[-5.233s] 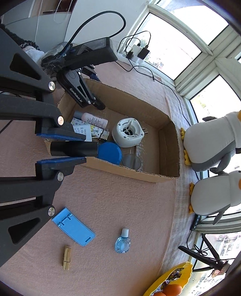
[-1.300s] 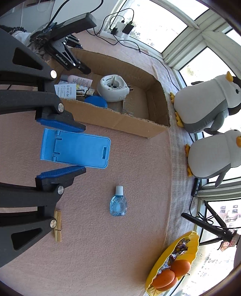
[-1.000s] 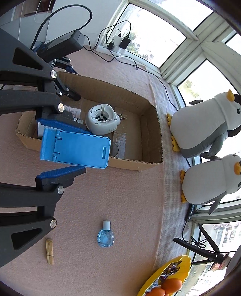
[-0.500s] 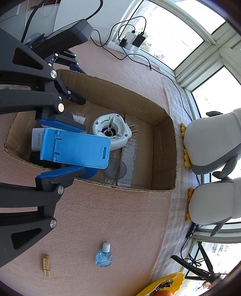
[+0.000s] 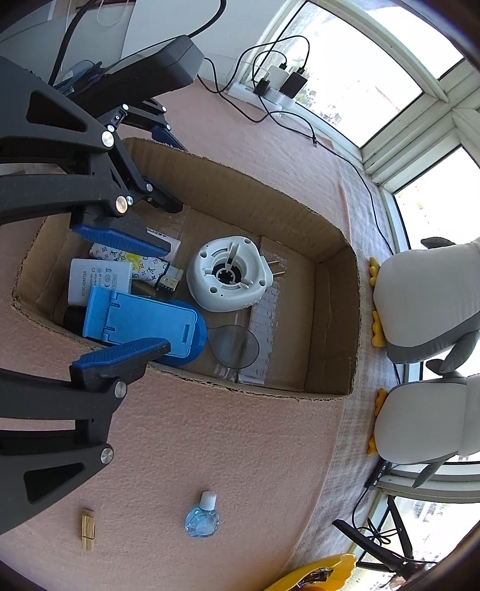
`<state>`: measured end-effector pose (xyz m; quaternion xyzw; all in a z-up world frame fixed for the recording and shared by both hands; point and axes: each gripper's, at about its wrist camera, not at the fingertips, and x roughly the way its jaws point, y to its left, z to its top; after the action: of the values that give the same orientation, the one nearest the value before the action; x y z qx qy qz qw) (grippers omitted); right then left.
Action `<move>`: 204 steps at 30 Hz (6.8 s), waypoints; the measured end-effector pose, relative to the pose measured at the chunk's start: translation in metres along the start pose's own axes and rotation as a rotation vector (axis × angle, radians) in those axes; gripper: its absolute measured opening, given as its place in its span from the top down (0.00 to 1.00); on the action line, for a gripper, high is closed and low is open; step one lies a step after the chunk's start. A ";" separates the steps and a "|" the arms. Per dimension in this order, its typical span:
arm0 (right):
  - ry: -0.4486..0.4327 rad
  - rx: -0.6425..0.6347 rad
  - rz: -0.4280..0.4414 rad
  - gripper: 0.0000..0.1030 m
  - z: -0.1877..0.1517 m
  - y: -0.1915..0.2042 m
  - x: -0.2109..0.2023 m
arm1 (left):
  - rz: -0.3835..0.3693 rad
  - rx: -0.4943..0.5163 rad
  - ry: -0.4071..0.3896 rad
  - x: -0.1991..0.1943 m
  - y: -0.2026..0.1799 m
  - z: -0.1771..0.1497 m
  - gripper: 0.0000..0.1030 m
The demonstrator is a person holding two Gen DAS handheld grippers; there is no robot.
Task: Organize rigid objects
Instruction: 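Carry the blue phone stand into the box and open the right gripper, then move the right gripper to the wooden clothespin, then close the right gripper on the wooden clothespin and lift it, then carry the clothespin into the box and open the right gripper, then move the right gripper to the blue liquid bottle and close on it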
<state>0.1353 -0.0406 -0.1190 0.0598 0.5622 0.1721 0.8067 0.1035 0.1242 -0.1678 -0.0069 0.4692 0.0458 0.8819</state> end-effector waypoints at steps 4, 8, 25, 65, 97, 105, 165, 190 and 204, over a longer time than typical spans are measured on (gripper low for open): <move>-0.017 0.000 0.002 0.60 0.001 -0.004 -0.006 | 0.001 0.001 0.000 0.000 0.000 0.000 0.30; -0.032 0.018 0.034 0.60 0.001 -0.014 -0.016 | 0.001 0.001 0.000 0.000 0.000 0.000 0.30; -0.118 0.132 -0.027 0.59 -0.012 -0.118 -0.077 | 0.005 0.003 -0.001 0.000 0.001 0.000 0.30; 0.054 -0.190 -0.295 0.59 -0.093 -0.173 -0.054 | 0.029 0.023 0.002 -0.002 -0.004 -0.001 0.30; 0.119 -0.109 -0.286 0.78 -0.064 -0.203 -0.023 | 0.021 0.004 0.011 0.000 0.000 -0.001 0.30; 0.107 -0.086 -0.246 0.89 -0.067 -0.195 -0.025 | 0.023 0.007 0.009 -0.001 0.000 -0.001 0.30; -0.065 -0.022 0.125 0.61 -0.005 -0.014 -0.012 | 0.019 0.002 0.009 -0.001 -0.002 -0.001 0.30; -0.184 0.025 -0.100 0.44 -0.013 -0.107 -0.058 | 0.018 0.002 0.009 -0.001 -0.002 -0.001 0.30; -0.090 0.065 -0.233 0.37 -0.001 -0.160 -0.022 | 0.020 0.004 0.008 -0.001 -0.002 -0.001 0.30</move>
<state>0.1610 -0.1977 -0.1460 0.0278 0.5340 0.0558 0.8432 0.1022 0.1223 -0.1674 -0.0006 0.4727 0.0536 0.8796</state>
